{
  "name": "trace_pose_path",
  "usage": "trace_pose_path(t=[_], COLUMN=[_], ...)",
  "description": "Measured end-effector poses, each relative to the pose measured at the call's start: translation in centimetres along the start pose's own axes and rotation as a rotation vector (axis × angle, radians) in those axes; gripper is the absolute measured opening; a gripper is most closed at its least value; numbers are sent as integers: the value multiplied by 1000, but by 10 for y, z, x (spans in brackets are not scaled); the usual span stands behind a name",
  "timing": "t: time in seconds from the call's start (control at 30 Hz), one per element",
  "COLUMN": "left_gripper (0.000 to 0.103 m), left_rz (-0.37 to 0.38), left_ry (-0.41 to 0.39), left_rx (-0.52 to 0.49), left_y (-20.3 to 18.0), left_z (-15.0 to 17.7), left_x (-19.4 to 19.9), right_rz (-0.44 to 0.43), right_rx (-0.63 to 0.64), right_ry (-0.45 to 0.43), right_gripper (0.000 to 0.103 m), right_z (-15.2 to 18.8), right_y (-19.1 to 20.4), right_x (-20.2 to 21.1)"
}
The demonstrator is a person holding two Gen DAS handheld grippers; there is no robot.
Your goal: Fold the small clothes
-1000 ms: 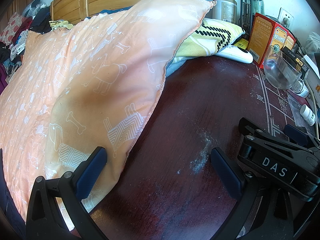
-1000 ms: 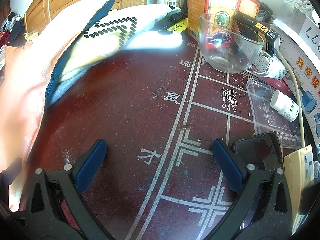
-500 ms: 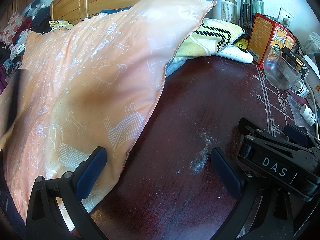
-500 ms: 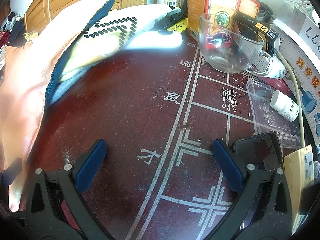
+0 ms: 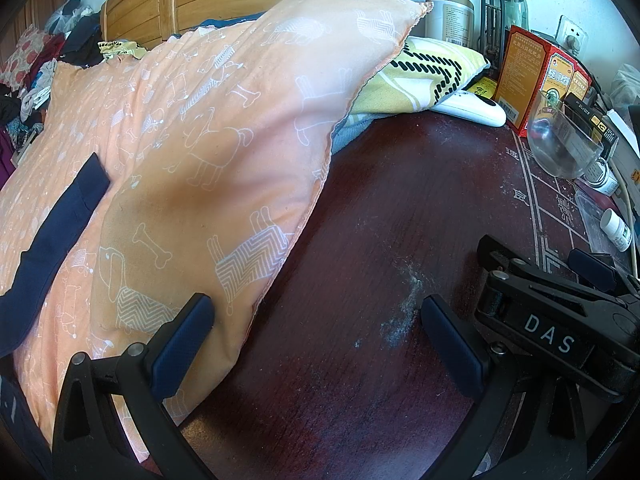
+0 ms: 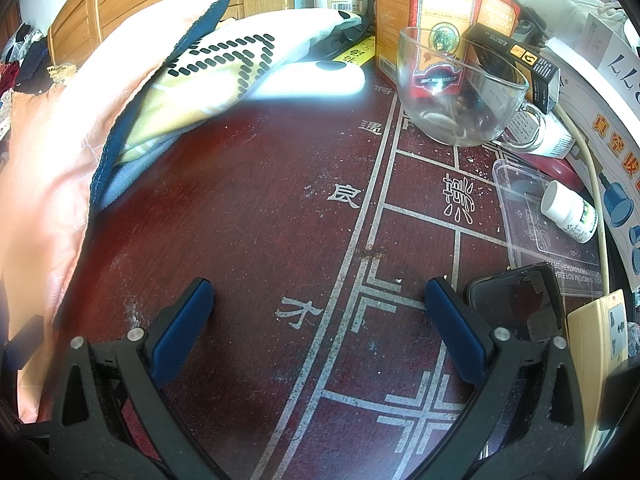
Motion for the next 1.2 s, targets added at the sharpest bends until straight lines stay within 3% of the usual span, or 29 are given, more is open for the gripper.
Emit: trace_pose_path(t=[1.03,1.2], left_gripper=[103,103], left_rz=[0,42], left_ry=[0,-6], left_rx=[0,-54], left_y=[0,-3], left_z=[0,1], left_x=[0,1], right_rz=[-4,-19], right_rx=[6,24], right_ry=[1,10], right_gripper=[103,103], right_z=[-1,-5], right_y=[2,3], right_x=[-2,-6])
Point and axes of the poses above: each gripper's, at about its wrist camera, not at the fingertips, and x roughly against the way its jaws point, y to its left, z to its underside, the point moved 9 cm from there along -x, roughly the way its jaws point, and after that the axes turned 15 degrees about -x, right-handed, at the moved point
